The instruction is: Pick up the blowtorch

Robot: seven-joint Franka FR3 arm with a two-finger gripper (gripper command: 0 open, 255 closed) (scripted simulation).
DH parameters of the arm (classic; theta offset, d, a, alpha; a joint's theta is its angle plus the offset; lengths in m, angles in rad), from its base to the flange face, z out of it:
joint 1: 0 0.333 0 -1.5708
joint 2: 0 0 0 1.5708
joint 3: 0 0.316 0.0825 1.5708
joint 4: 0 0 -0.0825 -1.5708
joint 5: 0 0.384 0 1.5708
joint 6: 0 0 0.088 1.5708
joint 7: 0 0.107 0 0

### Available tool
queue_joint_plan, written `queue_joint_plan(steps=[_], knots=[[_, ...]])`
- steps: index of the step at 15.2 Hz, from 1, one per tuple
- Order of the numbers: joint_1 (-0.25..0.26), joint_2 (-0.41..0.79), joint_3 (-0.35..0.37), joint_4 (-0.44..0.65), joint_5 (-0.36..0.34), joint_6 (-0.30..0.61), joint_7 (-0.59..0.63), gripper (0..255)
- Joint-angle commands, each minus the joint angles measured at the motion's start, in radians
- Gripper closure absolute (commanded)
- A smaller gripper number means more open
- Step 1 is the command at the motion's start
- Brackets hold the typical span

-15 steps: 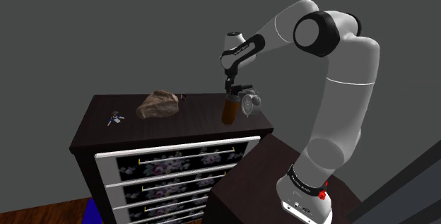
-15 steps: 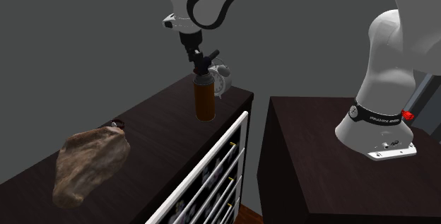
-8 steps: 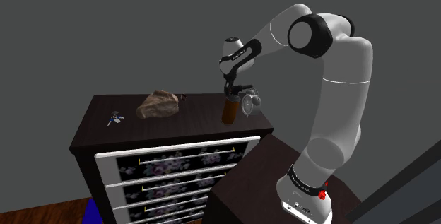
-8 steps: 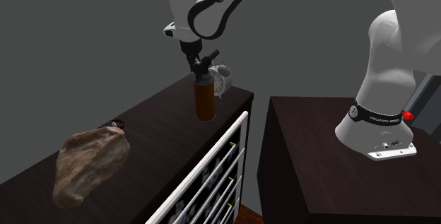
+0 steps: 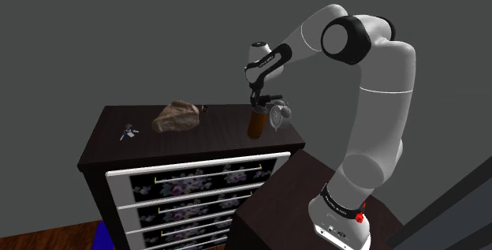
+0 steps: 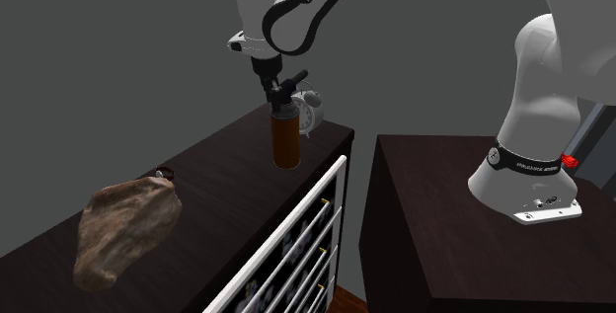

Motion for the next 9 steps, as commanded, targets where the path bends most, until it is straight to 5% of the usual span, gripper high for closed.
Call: queue_joint_plan(steps=[1, 9], knots=[[0.000, 0.000, 0.000, -0.002, -0.001, 0.000, 0.000, 255], [0.005, -0.070, -0.002, 0.019, -0.001, -0.089, -0.015, 255]])
